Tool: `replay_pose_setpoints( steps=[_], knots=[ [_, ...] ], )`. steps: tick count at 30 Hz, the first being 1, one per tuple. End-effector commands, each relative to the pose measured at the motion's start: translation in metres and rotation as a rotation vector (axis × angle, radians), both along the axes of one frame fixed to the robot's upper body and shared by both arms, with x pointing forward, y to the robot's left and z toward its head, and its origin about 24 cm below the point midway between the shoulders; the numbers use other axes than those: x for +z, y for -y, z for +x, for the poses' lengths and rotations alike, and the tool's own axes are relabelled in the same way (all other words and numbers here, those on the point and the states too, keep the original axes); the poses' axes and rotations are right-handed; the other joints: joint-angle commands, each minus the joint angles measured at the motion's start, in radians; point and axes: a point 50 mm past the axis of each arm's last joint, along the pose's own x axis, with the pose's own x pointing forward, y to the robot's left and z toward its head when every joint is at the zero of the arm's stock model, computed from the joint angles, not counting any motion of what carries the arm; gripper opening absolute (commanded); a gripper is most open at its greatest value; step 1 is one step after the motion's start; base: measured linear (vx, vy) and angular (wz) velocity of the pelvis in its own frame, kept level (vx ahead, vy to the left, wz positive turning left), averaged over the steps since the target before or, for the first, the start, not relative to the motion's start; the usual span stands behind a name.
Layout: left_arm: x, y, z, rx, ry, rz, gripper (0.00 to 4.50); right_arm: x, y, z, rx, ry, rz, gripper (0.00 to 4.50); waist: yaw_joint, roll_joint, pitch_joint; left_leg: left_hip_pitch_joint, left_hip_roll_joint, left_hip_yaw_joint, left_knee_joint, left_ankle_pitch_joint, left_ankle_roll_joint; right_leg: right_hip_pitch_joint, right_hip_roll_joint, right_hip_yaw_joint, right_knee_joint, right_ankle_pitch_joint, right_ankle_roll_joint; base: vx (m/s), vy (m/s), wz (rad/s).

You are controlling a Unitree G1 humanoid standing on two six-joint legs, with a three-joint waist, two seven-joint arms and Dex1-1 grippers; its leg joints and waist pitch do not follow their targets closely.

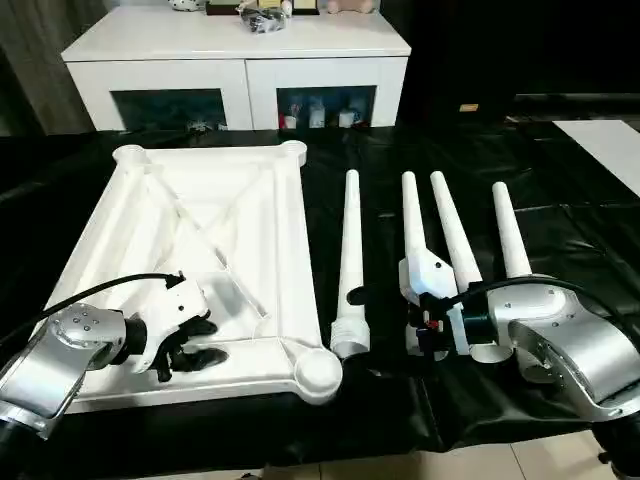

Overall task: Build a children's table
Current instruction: Move to table

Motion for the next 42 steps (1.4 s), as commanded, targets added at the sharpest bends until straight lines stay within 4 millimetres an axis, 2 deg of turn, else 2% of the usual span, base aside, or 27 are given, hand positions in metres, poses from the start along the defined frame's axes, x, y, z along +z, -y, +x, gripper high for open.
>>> replay_pose_setpoints(
  steps=[1,2,3,5,6,7,9,10,11,15,17,19,21,22,24,27,30,36,37,38,39,41,42],
  knots=[
    [-0.006,-0.011,-0.005,0.037,-0.045,0.027,2.03,0.004,-0.003,-0.004,0.032,0.008,0.004,4.50,0.003,0.002,-0.049,0.026,0.043,-0.012,-0.088,-0.290,-0.017,0.019,-0.052,0.025,-0.078,-0.132,-0.220,0.000,0.000,0.00],
    [-0.006,-0.011,-0.005,0.031,-0.049,0.027,1.96,0.004,-0.003,-0.004,0.041,0.004,0.001,4.50,0.003,-0.006,-0.048,0.026,0.044,-0.012,-0.089,-0.301,-0.020,0.019,-0.053,0.026,-0.080,-0.154,-0.214,0.000,0.000,0.00],
    [-0.006,-0.011,-0.005,0.031,-0.049,0.027,1.82,0.004,-0.003,-0.004,0.041,0.004,0.001,4.50,0.005,0.000,-0.046,0.029,0.045,-0.013,-0.091,-0.317,-0.026,0.016,-0.056,0.028,-0.082,-0.192,-0.206,0.000,0.000,0.00],
    [-0.005,-0.008,-0.005,0.021,-0.067,0.006,1.64,0.004,-0.001,-0.004,0.053,-0.001,-0.002,4.50,0.005,-0.002,-0.045,0.029,0.045,-0.013,-0.092,-0.329,-0.032,0.015,-0.057,0.030,-0.084,-0.221,-0.199,0.000,0.000,0.00],
    [-0.004,-0.007,-0.005,0.017,-0.071,-0.001,1.57,0.004,-0.001,-0.004,0.058,-0.004,-0.003,4.50,0.005,0.006,-0.044,0.032,0.045,-0.013,-0.092,-0.348,-0.041,0.011,-0.057,0.031,-0.087,-0.237,-0.192,0.000,0.000,0.00],
    [-0.004,-0.007,-0.004,0.017,-0.071,-0.002,1.57,0.004,0.000,-0.004,0.059,-0.003,-0.004,4.50,0.008,0.012,-0.047,0.032,0.045,-0.015,-0.092,-0.343,-0.046,0.011,-0.057,0.031,-0.084,-0.222,-0.192,0.000,0.000,0.00],
    [-0.003,-0.006,-0.003,0.025,-0.066,-0.011,1.30,0.004,-0.001,-0.003,0.053,0.007,-0.003,4.50,0.006,0.008,-0.048,0.030,0.044,-0.014,-0.091,-0.333,-0.046,0.012,-0.054,0.031,-0.083,-0.186,-0.196,0.000,0.000,0.00],
    [-0.003,-0.006,-0.003,0.026,-0.066,-0.012,1.21,0.004,-0.001,-0.003,0.053,0.007,-0.002,4.50,0.008,0.019,-0.049,0.031,0.043,-0.015,-0.091,-0.331,-0.048,0.012,-0.055,0.030,-0.081,-0.175,-0.199,0.000,0.000,0.00],
    [-0.004,-0.005,-0.002,0.035,-0.063,-0.021,1.15,0.004,-0.001,-0.004,0.045,0.010,0.004,4.50,0.006,0.015,-0.049,0.030,0.043,-0.014,-0.090,-0.330,-0.048,0.013,-0.052,0.029,-0.081,-0.153,-0.205,0.000,0.000,0.00],
    [-0.005,-0.005,-0.001,0.069,-0.050,-0.017,0.80,0.003,-0.002,-0.003,0.019,0.015,0.019,4.50,0.009,0.011,-0.051,0.029,0.043,-0.012,-0.088,-0.304,-0.038,0.015,-0.052,0.029,-0.078,-0.114,-0.218,0.000,0.000,0.00],
    [-0.004,-0.006,0.000,0.101,-0.040,-0.016,0.76,0.004,-0.001,-0.001,0.000,0.017,0.032,4.50,0.011,0.018,-0.051,0.030,0.044,-0.012,-0.089,-0.313,-0.042,0.014,-0.052,0.028,-0.079,-0.123,-0.219,0.000,0.000,0.00],
    [-0.004,-0.009,0.001,0.121,-0.034,-0.009,0.63,0.003,0.000,0.001,-0.011,0.024,0.032,4.50,0.008,0.011,-0.050,0.027,0.042,-0.013,-0.090,-0.318,-0.044,0.017,-0.052,0.028,-0.078,-0.124,-0.216,0.000,0.000,0.00],
    [-0.004,-0.011,0.002,0.135,-0.028,0.003,0.52,0.003,0.000,0.002,-0.020,0.029,0.030,4.50,0.006,0.010,-0.049,0.026,0.041,-0.012,-0.089,-0.315,-0.039,0.017,-0.053,0.028,-0.081,-0.139,-0.213,0.000,0.000,0.00],
    [-0.004,-0.013,0.002,0.139,-0.026,0.010,0.48,0.002,0.000,0.003,-0.023,0.031,0.029,4.50,0.005,0.004,-0.049,0.026,0.042,-0.011,-0.089,-0.310,-0.036,0.017,-0.054,0.029,-0.082,-0.151,-0.210,0.000,0.000,0.00],
    [-0.005,-0.022,0.003,0.177,-0.006,0.055,0.43,0.002,0.001,0.006,-0.047,0.044,0.024,4.50,0.004,0.008,-0.048,0.025,0.042,-0.012,-0.089,-0.303,-0.035,0.017,-0.054,0.029,-0.083,-0.161,-0.205,0.000,0.000,0.00],
    [-0.004,-0.027,0.005,0.200,0.019,0.079,0.29,0.001,0.001,0.008,-0.061,0.055,0.020,4.50,0.000,0.007,-0.049,0.020,0.041,-0.014,-0.091,-0.291,-0.037,0.021,-0.053,0.027,-0.081,-0.161,-0.196,0.000,0.000,0.00],
    [-0.004,-0.027,0.007,0.207,0.035,0.092,0.14,0.000,0.001,0.009,-0.072,0.065,0.014,4.50,-0.004,0.006,-0.049,0.021,0.041,-0.014,-0.090,-0.283,-0.035,0.021,-0.052,0.027,-0.080,-0.136,-0.196,0.000,0.000,0.00],
    [-0.004,-0.021,0.015,0.278,0.098,0.079,0.03,0.000,0.002,0.017,-0.129,0.106,0.000,4.50,-0.002,0.005,-0.053,0.025,0.041,-0.009,-0.084,-0.246,-0.023,0.019,-0.049,0.026,-0.076,-0.067,-0.217,0.000,0.000,0.00],
    [-0.004,-0.018,0.017,0.283,0.109,0.068,0.03,0.000,0.002,0.018,-0.141,0.114,0.000,4.50,-0.002,0.001,-0.053,0.025,0.040,-0.007,-0.082,-0.245,-0.019,0.019,-0.049,0.026,-0.077,-0.066,-0.221,0.000,0.000,0.00],
    [-0.004,-0.014,0.018,0.276,0.129,0.056,0.03,0.001,0.001,0.021,-0.165,0.131,0.000,4.50,0.000,0.003,-0.053,0.027,0.041,-0.008,-0.082,-0.245,-0.018,0.019,-0.051,0.026,-0.077,-0.071,-0.221,0.000,0.000,0.00],
    [-0.003,-0.008,0.021,0.266,0.155,0.040,0.03,0.002,0.001,0.026,-0.196,0.154,0.000,4.50,0.000,0.000,-0.052,0.025,0.041,-0.006,-0.083,-0.245,-0.019,0.017,-0.051,0.027,-0.079,-0.080,-0.222,0.000,0.000,0.00],
    [-0.003,-0.004,0.023,0.264,0.171,0.035,0.03,0.002,0.001,0.031,-0.240,0.161,0.004,4.50,0.004,0.000,-0.052,0.029,0.041,-0.005,-0.082,-0.250,-0.019,0.017,-0.051,0.028,-0.080,-0.099,-0.216,0.000,0.000,0.00],
    [-0.003,-0.001,0.025,0.250,0.195,0.028,0.03,0.004,0.001,0.037,-0.293,0.175,0.007,4.50,0.003,-0.005,-0.050,0.025,0.041,-0.006,-0.086,-0.243,-0.018,0.019,-0.051,0.028,-0.080,-0.106,-0.210,0.000,0.000,0.00]
  ],
)
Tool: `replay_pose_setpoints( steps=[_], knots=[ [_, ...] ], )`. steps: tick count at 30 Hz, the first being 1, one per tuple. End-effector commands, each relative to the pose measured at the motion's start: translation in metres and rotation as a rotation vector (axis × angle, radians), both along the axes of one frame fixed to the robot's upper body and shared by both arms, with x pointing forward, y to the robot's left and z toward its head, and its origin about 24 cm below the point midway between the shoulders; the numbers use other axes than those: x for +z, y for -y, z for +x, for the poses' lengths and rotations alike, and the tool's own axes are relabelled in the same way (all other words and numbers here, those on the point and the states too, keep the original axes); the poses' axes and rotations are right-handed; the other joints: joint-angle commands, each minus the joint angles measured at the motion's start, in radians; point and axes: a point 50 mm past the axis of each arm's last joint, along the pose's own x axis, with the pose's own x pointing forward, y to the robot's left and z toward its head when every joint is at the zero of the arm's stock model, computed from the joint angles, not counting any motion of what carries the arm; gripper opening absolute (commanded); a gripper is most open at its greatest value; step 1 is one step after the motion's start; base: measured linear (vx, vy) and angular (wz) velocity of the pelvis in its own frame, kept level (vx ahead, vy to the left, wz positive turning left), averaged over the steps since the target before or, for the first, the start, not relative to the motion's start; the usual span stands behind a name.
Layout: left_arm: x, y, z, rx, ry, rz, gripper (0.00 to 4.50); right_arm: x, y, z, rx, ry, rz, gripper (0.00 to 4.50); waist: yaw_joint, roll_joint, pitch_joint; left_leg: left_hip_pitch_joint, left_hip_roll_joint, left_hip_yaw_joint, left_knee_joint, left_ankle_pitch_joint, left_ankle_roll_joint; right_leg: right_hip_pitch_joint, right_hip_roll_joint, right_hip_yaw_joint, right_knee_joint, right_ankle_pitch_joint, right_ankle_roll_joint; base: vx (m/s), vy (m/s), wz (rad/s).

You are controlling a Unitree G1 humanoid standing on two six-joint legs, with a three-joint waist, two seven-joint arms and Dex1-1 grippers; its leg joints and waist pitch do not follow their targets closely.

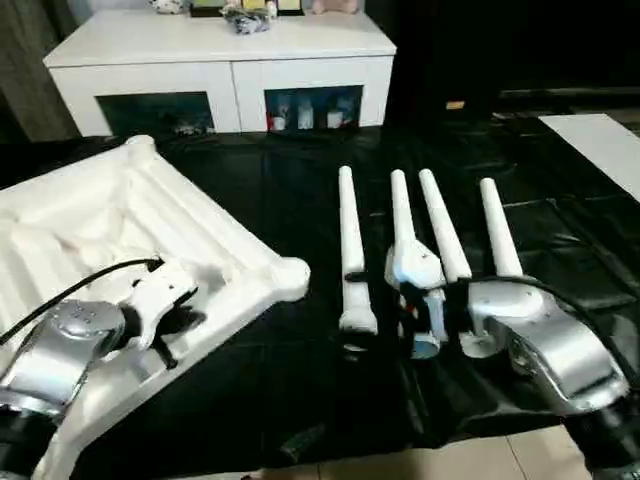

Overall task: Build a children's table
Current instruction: Move to table, then pick table leg

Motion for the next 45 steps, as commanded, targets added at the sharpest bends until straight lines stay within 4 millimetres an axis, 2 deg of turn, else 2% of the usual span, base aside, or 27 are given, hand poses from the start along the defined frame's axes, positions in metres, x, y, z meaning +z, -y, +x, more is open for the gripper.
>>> replay_pose_setpoints(
  steps=[1,3,5,7,10,13,15,16,18,19,20,21,23,24,26,28,29,33,37,39,41,44,45],
  knots=[
    [0.000,0.009,0.006,-0.010,0.069,-0.006,0.03,0.006,0.005,0.013,-0.112,0.049,0.003,4.50,0.004,-0.006,-0.051,0.021,0.038,-0.011,-0.082,-0.244,-0.017,0.020,-0.048,0.027,-0.082,-0.113,-0.209,0.000,0.000,0.00],
    [0.002,0.012,0.008,-0.036,0.104,-0.008,0.03,0.006,0.008,0.025,-0.230,0.051,-0.011,4.50,0.007,-0.004,-0.051,0.025,0.038,-0.008,-0.082,-0.248,-0.025,0.015,-0.047,0.028,-0.083,-0.131,-0.205,0.000,0.000,0.00],
    [0.004,0.015,0.010,-0.061,0.130,0.000,0.03,0.004,0.012,0.037,-0.366,0.027,-0.030,4.50,0.009,-0.002,-0.052,0.023,0.036,-0.009,-0.082,-0.232,-0.033,0.016,-0.045,0.027,-0.079,-0.119,-0.200,0.000,0.000,0.00],
    [0.006,0.014,0.010,-0.045,0.103,-0.031,0.41,0.004,0.013,0.045,-0.450,-0.023,-0.009,4.50,0.011,0.000,-0.054,0.027,0.036,-0.008,-0.082,-0.241,-0.047,0.014,-0.044,0.026,-0.078,-0.116,-0.197,0.000,0.000,0.00],
    [0.007,0.013,0.010,-0.037,0.093,-0.039,0.61,0.004,0.013,0.048,-0.483,-0.049,-0.003,4.50,0.015,-0.002,-0.056,0.025,0.035,-0.006,-0.081,-0.219,-0.049,0.016,-0.044,0.026,-0.074,-0.074,-0.192,0.000,0.000,0.00],
    [0.011,0.006,0.009,-0.026,0.085,-0.029,0.81,0.002,0.014,0.058,-0.570,-0.132,-0.003,4.50,0.010,-0.003,-0.057,0.022,0.034,-0.007,-0.082,-0.201,-0.061,0.020,-0.044,0.024,-0.071,-0.042,-0.188,0.000,0.000,0.00],
    [0.015,0.000,0.007,-0.022,0.089,-0.024,1.08,0.002,0.010,0.064,-0.590,-0.183,-0.024,4.50,0.005,-0.011,-0.058,0.021,0.031,-0.006,-0.080,-0.186,-0.059,0.022,-0.044,0.023,-0.067,-0.030,-0.193,0.000,0.000,0.00],
    [0.015,0.000,0.007,-0.022,0.089,-0.024,1.08,0.002,0.010,0.064,-0.590,-0.183,-0.024,4.50,0.005,-0.009,-0.059,0.021,0.032,-0.006,-0.080,-0.182,-0.058,0.023,-0.045,0.023,-0.068,-0.026,-0.192,0.000,0.000,0.00],
    [0.026,-0.004,0.007,-0.011,0.125,-0.024,1.35,0.001,0.006,0.067,-0.612,-0.257,-0.084,4.50,-0.003,-0.022,-0.056,0.019,0.034,-0.004,-0.082,-0.172,-0.058,0.024,-0.042,0.023,-0.068,-0.014,-0.193,0.000,0.000,0.00],
    [0.036,0.000,0.007,-0.031,0.149,-0.053,1.46,0.001,0.004,0.069,-0.626,-0.298,-0.110,4.50,-0.006,-0.028,-0.057,0.020,0.035,-0.004,-0.080,-0.147,-0.060,0.025,-0.042,0.023,-0.064,0.008,-0.201,0.000,0.000,0.00],
    [0.041,0.004,0.006,-0.045,0.158,-0.073,1.51,0.000,0.004,0.070,-0.627,-0.314,-0.119,4.50,-0.005,-0.024,-0.056,0.018,0.035,-0.005,-0.079,-0.142,-0.065,0.026,-0.044,0.022,-0.060,0.014,-0.208,0.000,0.000,0.00],
    [0.048,0.010,0.004,-0.077,0.170,-0.106,1.51,0.000,0.003,0.071,-0.626,-0.340,-0.114,4.50,-0.005,-0.028,-0.056,0.022,0.037,0.000,-0.077,-0.136,-0.068,0.021,-0.043,0.022,-0.062,0.031,-0.217,0.000,0.000,0.00],
    [0.063,0.029,-0.002,-0.169,0.181,-0.200,1.75,-0.005,0.000,0.071,-0.614,-0.421,-0.123,4.50,-0.003,-0.031,-0.058,0.021,0.037,0.000,-0.074,-0.105,-0.071,0.024,-0.042,0.020,-0.054,0.084,-0.229,0.000,0.000,0.00],
    [0.068,0.040,-0.007,-0.222,0.181,-0.237,1.84,-0.009,-0.001,0.072,-0.622,-0.444,-0.145,4.50,-0.004,-0.042,-0.056,0.018,0.037,0.003,-0.075,-0.102,-0.069,0.024,-0.039,0.020,-0.054,0.098,-0.233,0.000,0.000,0.00],
    [0.073,0.050,-0.011,-0.272,0.179,-0.266,1.90,-0.013,-0.001,0.074,-0.635,-0.458,-0.165,4.50,-0.001,-0.043,-0.054,0.019,0.036,0.006,-0.074,-0.107,-0.070,0.023,-0.040,0.021,-0.054,0.085,-0.233,0.000,0.000,0.00],
    [0.077,0.064,-0.018,-0.332,0.172,-0.308,1.95,-0.017,-0.003,0.076,-0.637,-0.472,-0.184,4.50,-0.001,-0.054,-0.053,0.018,0.037,0.007,-0.075,-0.114,-0.072,0.027,-0.040,0.022,-0.055,0.065,-0.225,0.000,0.000,0.00],
    [0.079,0.071,-0.021,-0.359,0.163,-0.327,1.95,-0.018,-0.005,0.076,-0.632,-0.492,-0.179,4.50,0.000,-0.050,-0.054,0.019,0.037,0.007,-0.074,-0.114,-0.078,0.025,-0.043,0.022,-0.053,0.056,-0.227,0.000,0.000,0.00],
    [0.080,0.087,-0.034,-0.423,0.117,-0.358,1.95,-0.023,-0.009,0.079,-0.635,-0.565,-0.199,4.50,-0.005,-0.063,-0.050,0.016,0.038,0.008,-0.077,-0.127,-0.087,0.026,-0.040,0.022,-0.056,0.021,-0.215,0.000,0.000,0.00],
    [0.080,0.091,-0.038,-0.425,0.100,-0.355,1.95,-0.028,-0.014,0.078,-0.606,-0.668,-0.134,4.50,-0.005,-0.062,-0.051,0.016,0.039,0.009,-0.074,-0.120,-0.094,0.025,-0.039,0.024,-0.056,0.023,-0.199,0.000,0.000,0.00],
    [0.079,0.091,-0.039,-0.420,0.094,-0.345,1.98,-0.032,-0.018,0.077,-0.586,-0.723,-0.100,4.20,-0.004,-0.061,-0.053,0.017,0.039,0.009,-0.073,-0.108,-0.095,0.026,-0.038,0.023,-0.054,0.047,-0.198,0.000,0.000,0.00],
    [0.079,0.091,-0.040,-0.417,0.089,-0.340,1.98,-0.035,-0.019,0.076,-0.583,-0.737,-0.101,4.20,-0.003,-0.061,-0.054,0.017,0.039,0.010,-0.072,-0.093,-0.095,0.026,-0.036,0.021,-0.052,0.073,-0.202,0.000,0.000,0.00],
    [0.079,0.090,-0.040,-0.411,0.081,-0.331,1.98,-0.041,-0.019,0.074,-0.575,-0.760,-0.112,3.80,-0.002,-0.058,-0.054,0.018,0.039,0.009,-0.073,-0.103,-0.105,0.026,-0.036,0.020,-0.052,0.067,-0.204,0.000,0.000,0.00],
    [0.078,0.090,-0.040,-0.410,0.076,-0.326,1.98,-0.046,-0.020,0.072,-0.569,-0.779,-0.122,3.73,-0.002,-0.055,-0.054,0.018,0.039,0.009,-0.072,-0.105,-0.108,0.026,-0.037,0.020,-0.052,0.069,-0.204,0.000,0.000,0.00]
  ],
)
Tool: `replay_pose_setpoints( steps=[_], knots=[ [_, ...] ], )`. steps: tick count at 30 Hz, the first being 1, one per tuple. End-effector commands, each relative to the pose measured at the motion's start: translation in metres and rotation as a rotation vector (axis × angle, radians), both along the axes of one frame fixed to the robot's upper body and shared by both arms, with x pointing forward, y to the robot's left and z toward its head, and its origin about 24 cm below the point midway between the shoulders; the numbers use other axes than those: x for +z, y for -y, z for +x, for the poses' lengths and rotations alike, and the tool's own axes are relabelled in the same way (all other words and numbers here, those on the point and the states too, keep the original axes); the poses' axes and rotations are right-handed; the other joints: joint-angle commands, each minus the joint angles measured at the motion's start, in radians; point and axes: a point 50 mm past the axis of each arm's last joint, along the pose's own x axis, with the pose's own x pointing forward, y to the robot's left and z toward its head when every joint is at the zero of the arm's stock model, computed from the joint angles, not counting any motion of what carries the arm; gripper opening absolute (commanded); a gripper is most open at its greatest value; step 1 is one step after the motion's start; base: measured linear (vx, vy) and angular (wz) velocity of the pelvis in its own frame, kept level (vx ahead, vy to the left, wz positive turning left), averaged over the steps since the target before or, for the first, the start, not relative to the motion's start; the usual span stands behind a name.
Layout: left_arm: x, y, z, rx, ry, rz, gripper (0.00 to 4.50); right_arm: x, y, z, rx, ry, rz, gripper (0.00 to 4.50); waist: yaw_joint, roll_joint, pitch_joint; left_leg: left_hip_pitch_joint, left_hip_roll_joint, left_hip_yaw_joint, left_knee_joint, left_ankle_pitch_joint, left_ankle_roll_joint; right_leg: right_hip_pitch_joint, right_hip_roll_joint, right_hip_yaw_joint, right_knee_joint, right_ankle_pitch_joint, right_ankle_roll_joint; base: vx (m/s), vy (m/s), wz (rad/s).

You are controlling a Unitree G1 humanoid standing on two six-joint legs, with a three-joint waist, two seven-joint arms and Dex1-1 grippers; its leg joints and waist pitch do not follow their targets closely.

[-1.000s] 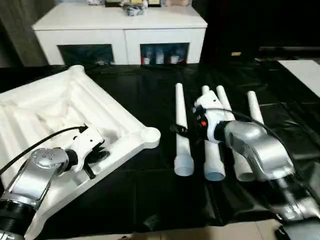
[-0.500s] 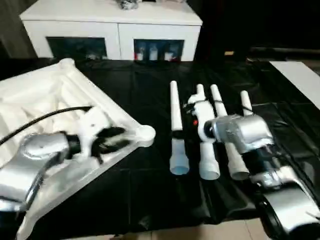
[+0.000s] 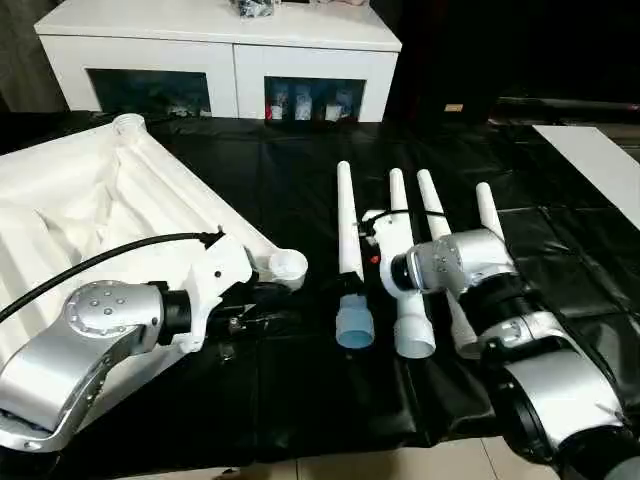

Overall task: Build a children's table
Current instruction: Pick table leg

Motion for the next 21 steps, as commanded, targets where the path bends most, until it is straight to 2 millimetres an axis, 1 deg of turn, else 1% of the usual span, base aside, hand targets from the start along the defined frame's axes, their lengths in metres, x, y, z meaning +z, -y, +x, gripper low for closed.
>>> replay_pose_setpoints(
  steps=[1,2,3,4,5,6,8,9,10,11,13,15,17,18,21],
  knots=[
    [0.000,0.003,-0.003,-0.018,-0.002,0.012,1.98,-0.007,0.001,-0.003,0.003,-0.039,0.003,3.67,0.001,0.024,-0.066,0.029,0.027,0.001,-0.071,-0.118,-0.092,0.038,-0.042,0.022,-0.057,0.068,-0.203,0.000,0.000,0.00],
    [0.000,0.003,-0.003,-0.018,-0.002,0.016,1.98,-0.009,0.001,-0.004,0.006,-0.046,0.002,3.57,0.000,0.024,-0.065,0.028,0.026,0.001,-0.072,-0.127,-0.094,0.038,-0.042,0.022,-0.057,0.064,-0.204,0.000,0.000,0.00],
    [0.001,0.004,-0.003,-0.018,-0.002,0.017,1.98,-0.011,0.001,-0.004,0.007,-0.049,-0.005,3.57,0.001,0.023,-0.065,0.028,0.027,0.001,-0.072,-0.135,-0.096,0.039,-0.043,0.022,-0.057,0.055,-0.205,0.000,0.000,0.00],
    [0.001,0.004,-0.003,-0.018,-0.002,0.017,1.98,-0.011,0.001,-0.004,0.007,-0.049,-0.005,3.43,0.001,0.023,-0.065,0.029,0.027,0.000,-0.072,-0.138,-0.096,0.039,-0.043,0.022,-0.058,0.049,-0.205,0.000,0.000,0.00],
    [0.001,0.004,-0.003,-0.018,-0.002,0.017,1.98,-0.013,0.001,-0.004,0.007,-0.053,-0.008,3.34,0.002,0.026,-0.066,0.029,0.027,0.000,-0.072,-0.139,-0.098,0.039,-0.044,0.022,-0.057,0.048,-0.206,0.000,0.000,0.00],
    [0.002,0.004,-0.002,-0.018,-0.003,0.019,1.98,-0.015,0.002,-0.005,0.004,-0.061,-0.011,3.29,0.001,0.025,-0.065,0.029,0.027,0.000,-0.072,-0.141,-0.099,0.039,-0.043,0.022,-0.058,0.048,-0.207,0.000,0.000,0.00],
    [0.002,0.004,-0.002,-0.017,-0.004,0.019,1.98,-0.016,0.002,-0.006,0.000,-0.074,-0.002,3.01,0.002,0.024,-0.065,0.030,0.027,0.000,-0.073,-0.145,-0.100,0.039,-0.043,0.022,-0.058,0.044,-0.208,0.000,0.000,0.00],
    [0.002,0.003,-0.002,-0.016,-0.006,0.019,1.98,-0.017,0.002,-0.006,-0.002,-0.083,0.005,3.01,0.002,0.028,-0.066,0.031,0.028,-0.001,-0.072,-0.147,-0.101,0.039,-0.043,0.022,-0.057,0.045,-0.210,0.000,0.000,0.00],
    [0.002,0.003,-0.002,-0.015,-0.010,0.019,1.98,-0.019,0.003,-0.006,-0.003,-0.087,0.001,2.92,0.001,0.027,-0.065,0.031,0.028,0.000,-0.072,-0.154,-0.102,0.038,-0.043,0.022,-0.059,0.040,-0.212,0.000,0.000,0.00],
    [0.002,0.003,-0.002,-0.015,-0.013,0.019,1.98,-0.021,0.004,-0.007,-0.003,-0.094,-0.001,2.86,0.002,0.030,-0.064,0.031,0.028,-0.001,-0.073,-0.159,-0.104,0.038,-0.043,0.022,-0.059,0.036,-0.212,0.000,0.000,0.00],
    [0.002,0.003,-0.002,-0.014,-0.016,0.019,1.98,-0.025,0.005,-0.008,-0.002,-0.101,-0.014,2.61,0.001,0.030,-0.064,0.032,0.029,-0.001,-0.074,-0.178,-0.109,0.038,-0.043,0.022,-0.060,0.017,-0.212,0.000,0.000,0.00],
    [0.001,0.003,-0.002,-0.014,-0.016,0.020,1.98,-0.028,0.006,-0.010,-0.003,-0.109,-0.019,2.50,0.001,0.028,-0.062,0.034,0.030,-0.002,-0.076,-0.206,-0.114,0.037,-0.045,0.023,-0.063,-0.019,-0.212,0.000,0.000,0.00],
    [0.001,0.003,-0.001,-0.014,-0.015,0.020,1.98,-0.030,0.008,-0.011,-0.012,-0.118,-0.021,2.43,0.002,0.028,-0.062,0.035,0.031,-0.002,-0.077,-0.211,-0.114,0.037,-0.045,0.023,-0.063,-0.029,-0.211,0.000,0.000,0.00],
    [0.002,0.003,-0.001,-0.013,-0.014,0.020,1.98,-0.031,0.008,-0.011,-0.015,-0.121,-0.020,2.24,0.002,0.029,-0.062,0.036,0.031,-0.003,-0.077,-0.216,-0.115,0.036,-0.045,0.024,-0.064,-0.036,-0.211,0.000,0.000,0.00],
    [0.003,0.002,0.000,0.001,-0.008,0.019,1.98,-0.029,0.009,-0.009,-0.039,-0.120,-0.001,2.08,0.001,0.029,-0.061,0.037,0.031,-0.003,-0.077,-0.230,-0.116,0.035,-0.045,0.024,-0.065,-0.051,-0.212,0.000,0.000,0.00]
  ],
)
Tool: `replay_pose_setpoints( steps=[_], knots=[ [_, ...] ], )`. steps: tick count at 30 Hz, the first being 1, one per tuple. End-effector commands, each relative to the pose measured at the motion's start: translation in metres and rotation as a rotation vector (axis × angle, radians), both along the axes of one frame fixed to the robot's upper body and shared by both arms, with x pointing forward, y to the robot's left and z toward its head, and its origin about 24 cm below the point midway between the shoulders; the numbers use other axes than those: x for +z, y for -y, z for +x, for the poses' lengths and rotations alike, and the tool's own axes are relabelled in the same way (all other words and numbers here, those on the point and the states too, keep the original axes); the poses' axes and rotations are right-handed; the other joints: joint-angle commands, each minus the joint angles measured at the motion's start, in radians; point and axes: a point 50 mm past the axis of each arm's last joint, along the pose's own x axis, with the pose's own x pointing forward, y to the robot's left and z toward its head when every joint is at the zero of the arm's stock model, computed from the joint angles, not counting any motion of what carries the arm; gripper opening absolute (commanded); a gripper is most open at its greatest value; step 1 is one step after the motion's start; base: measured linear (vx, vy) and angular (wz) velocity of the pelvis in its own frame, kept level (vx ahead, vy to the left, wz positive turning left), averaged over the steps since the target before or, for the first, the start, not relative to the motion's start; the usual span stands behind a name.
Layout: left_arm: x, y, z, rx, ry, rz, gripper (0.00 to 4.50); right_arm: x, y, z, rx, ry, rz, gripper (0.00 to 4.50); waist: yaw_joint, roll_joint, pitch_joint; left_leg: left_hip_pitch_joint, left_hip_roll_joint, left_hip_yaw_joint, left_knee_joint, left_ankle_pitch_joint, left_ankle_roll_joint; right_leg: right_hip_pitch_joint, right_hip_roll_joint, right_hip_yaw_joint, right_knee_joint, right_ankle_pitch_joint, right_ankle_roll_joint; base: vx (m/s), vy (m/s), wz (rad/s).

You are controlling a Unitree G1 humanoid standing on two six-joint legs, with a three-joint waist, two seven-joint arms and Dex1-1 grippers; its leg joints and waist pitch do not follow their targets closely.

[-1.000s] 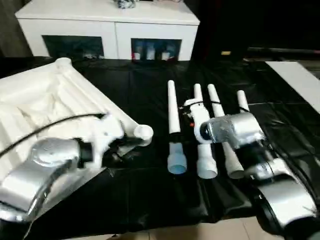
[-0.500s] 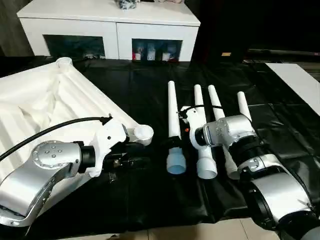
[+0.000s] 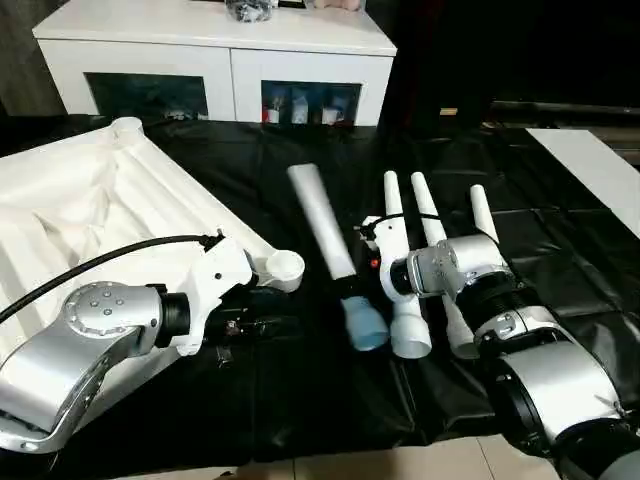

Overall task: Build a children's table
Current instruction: Pick table leg

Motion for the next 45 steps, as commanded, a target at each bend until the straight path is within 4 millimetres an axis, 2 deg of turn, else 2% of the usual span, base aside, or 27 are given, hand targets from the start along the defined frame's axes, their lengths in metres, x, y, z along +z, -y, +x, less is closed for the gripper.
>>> replay_pose_setpoints(
  steps=[1,5,8,9,10,13,14,15,16,19,22,23,24,25,27,30,31,32,33,35,38,40,42,45],
  knots=[
    [0.004,0.002,0.001,0.000,0.016,0.002,1.98,-0.014,0.005,-0.008,-0.027,-0.078,-0.032,2.04,0.002,0.030,-0.061,0.027,0.026,-0.002,-0.077,-0.226,-0.115,0.027,-0.051,0.024,-0.064,-0.045,-0.210,0.000,0.000,0.00],
    [0.007,-0.006,0.010,0.081,0.056,0.008,1.98,0.004,0.004,0.002,-0.078,-0.028,0.100,1.91,0.003,0.035,-0.064,0.027,0.024,-0.003,-0.075,-0.214,-0.114,0.027,-0.050,0.023,-0.062,-0.022,-0.210,0.000,0.000,0.00],
    [0.011,-0.010,0.016,0.126,0.089,0.004,1.98,0.014,0.005,0.008,-0.102,0.012,0.175,1.86,0.003,0.032,-0.066,0.024,0.024,-0.003,-0.073,-0.184,-0.105,0.032,-0.049,0.023,-0.060,0.016,-0.213,0.000,0.000,0.00],
    [0.012,-0.012,0.018,0.140,0.103,0.007,1.98,0.018,0.005,0.010,-0.109,0.031,0.197,1.86,0.005,0.039,-0.067,0.023,0.023,-0.003,-0.072,-0.171,-0.104,0.031,-0.048,0.022,-0.058,0.034,-0.217,0.000,0.000,0.00],
    [0.013,-0.014,0.020,0.158,0.115,0.008,1.98,0.022,0.005,0.011,-0.116,0.053,0.224,1.85,0.004,0.037,-0.066,0.023,0.023,-0.002,-0.072,-0.172,-0.103,0.031,-0.048,0.021,-0.060,0.036,-0.217,0.000,0.000,0.00],
    [0.017,-0.020,0.033,0.264,0.185,0.010,1.98,0.038,0.008,0.016,-0.108,0.175,0.302,1.85,0.006,0.036,-0.070,0.023,0.023,-0.002,-0.069,-0.143,-0.093,0.036,-0.048,0.021,-0.056,0.076,-0.211,0.000,0.000,0.00],
    [0.019,-0.022,0.038,0.312,0.207,-0.001,1.98,0.045,0.009,0.017,-0.094,0.240,0.329,1.85,0.007,0.041,-0.068,0.022,0.023,-0.002,-0.069,-0.143,-0.092,0.035,-0.046,0.022,-0.056,0.084,-0.207,0.000,0.000,0.00],
    [0.020,-0.023,0.041,0.339,0.217,-0.009,1.98,0.049,0.010,0.016,-0.085,0.278,0.344,1.85,0.012,0.040,-0.070,0.025,0.024,-0.002,-0.066,-0.132,-0.089,0.035,-0.045,0.022,-0.056,0.111,-0.201,0.000,0.000,0.00],
    [0.021,-0.023,0.043,0.360,0.222,-0.021,1.98,0.053,0.011,0.016,-0.078,0.314,0.363,1.84,0.012,0.041,-0.072,0.023,0.024,-0.004,-0.067,-0.123,-0.089,0.039,-0.046,0.021,-0.054,0.125,-0.202,0.000,0.000,0.00],
    [0.025,-0.018,0.049,0.408,0.208,-0.113,1.98,0.066,0.017,0.010,-0.032,0.374,0.442,1.84,0.017,0.038,-0.072,0.024,0.022,-0.002,-0.067,-0.114,-0.084,0.039,-0.043,0.019,-0.055,0.136,-0.218,0.000,0.000,0.00],
    [0.031,-0.012,0.054,0.443,0.189,-0.215,2.31,0.077,0.020,0.006,0.001,0.451,0.504,1.84,0.026,0.036,-0.071,0.027,0.023,-0.001,-0.065,-0.131,-0.080,0.039,-0.045,0.022,-0.058,0.131,-0.228,0.000,0.000,0.00],
    [0.033,-0.010,0.056,0.460,0.173,-0.266,2.31,0.081,0.021,0.004,0.014,0.489,0.528,1.84,0.024,0.035,-0.069,0.023,0.023,-0.002,-0.067,-0.138,-0.080,0.041,-0.045,0.021,-0.058,0.119,-0.228,0.000,0.000,0.00],
    [0.039,-0.004,0.061,0.478,0.137,-0.382,2.35,0.090,0.024,-0.001,0.048,0.548,0.577,1.84,0.025,0.035,-0.069,0.025,0.023,-0.001,-0.067,-0.159,-0.079,0.039,-0.047,0.022,-0.061,0.087,-0.230,0.000,0.000,0.00],
    [0.043,0.000,0.062,0.475,0.120,-0.436,2.45,0.094,0.025,-0.004,0.065,0.575,0.599,1.84,0.031,0.034,-0.068,0.029,0.025,0.001,-0.065,-0.168,-0.078,0.040,-0.049,0.024,-0.066,0.080,-0.236,0.000,0.000,0.00],
    [0.056,0.014,0.065,0.429,0.062,-0.614,2.70,0.108,0.026,-0.015,0.137,0.635,0.660,1.84,0.033,0.030,-0.068,0.021,0.023,-0.003,-0.067,-0.161,-0.068,0.045,-0.049,0.023,-0.065,0.078,-0.239,0.000,0.000,0.00],
    [0.068,0.026,0.067,0.375,0.016,-0.743,2.76,0.115,0.025,-0.024,0.207,0.663,0.670,1.84,0.031,0.030,-0.065,0.022,0.022,-0.003,-0.067,-0.169,-0.059,0.042,-0.047,0.023,-0.069,0.039,-0.233,0.000,0.000,0.00],
    [0.070,0.027,0.067,0.367,0.010,-0.760,2.96,0.116,0.024,-0.025,0.214,0.666,0.671,1.84,0.031,0.027,-0.064,0.022,0.022,-0.004,-0.067,-0.174,-0.056,0.043,-0.048,0.023,-0.072,0.020,-0.230,0.000,0.000,0.00],
    [0.076,0.031,0.068,0.345,-0.012,-0.810,3.09,0.119,0.023,-0.028,0.239,0.676,0.676,1.84,0.029,0.035,-0.063,0.020,0.020,-0.005,-0.067,-0.176,-0.058,0.042,-0.048,0.023,-0.072,0.010,-0.227,0.000,0.000,0.00],
    [0.077,0.031,0.069,0.340,-0.015,-0.820,3.13,0.120,0.023,-0.028,0.244,0.677,0.677,1.84,0.029,0.030,-0.065,0.022,0.021,-0.004,-0.065,-0.175,-0.056,0.042,-0.049,0.024,-0.075,0.006,-0.226,0.000,0.000,0.00],
    [0.082,0.034,0.069,0.326,-0.031,-0.857,3.15,0.121,0.022,-0.031,0.264,0.683,0.681,1.84,0.027,0.030,-0.065,0.021,0.022,-0.005,-0.065,-0.168,-0.053,0.043,-0.048,0.023,-0.074,0.004,-0.224,0.000,0.000,0.00],
    [0.092,0.039,0.068,0.276,-0.072,-0.939,3.52,0.121,0.021,-0.037,0.296,0.686,0.677,1.84,0.028,0.032,-0.066,0.020,0.021,-0.006,-0.064,-0.154,-0.050,0.043,-0.046,0.022,-0.073,0.028,-0.233,0.000,0.000,0.00],
    [0.099,0.043,0.064,0.210,-0.093,-0.995,3.59,0.120,0.019,-0.040,0.312,0.683,0.675,1.84,0.028,0.033,-0.066,0.019,0.021,-0.007,-0.064,-0.150,-0.050,0.045,-0.045,0.022,-0.072,0.039,-0.231,0.000,0.000,0.00],
    [0.101,0.044,0.062,0.184,-0.097,-1.012,3.96,0.119,0.019,-0.041,0.308,0.682,0.672,1.84,0.028,0.034,-0.066,0.020,0.022,-0.006,-0.064,-0.146,-0.048,0.044,-0.045,0.021,-0.072,0.049,-0.231,0.000,0.000,0.00],
    [0.100,0.047,0.059,0.172,-0.100,-0.992,4.06,0.118,0.018,-0.041,0.306,0.687,0.650,1.84,0.028,0.035,-0.065,0.021,0.023,-0.007,-0.066,-0.159,-0.051,0.043,-0.046,0.021,-0.075,0.023,-0.226,0.000,0.000,0.00]
  ],
)
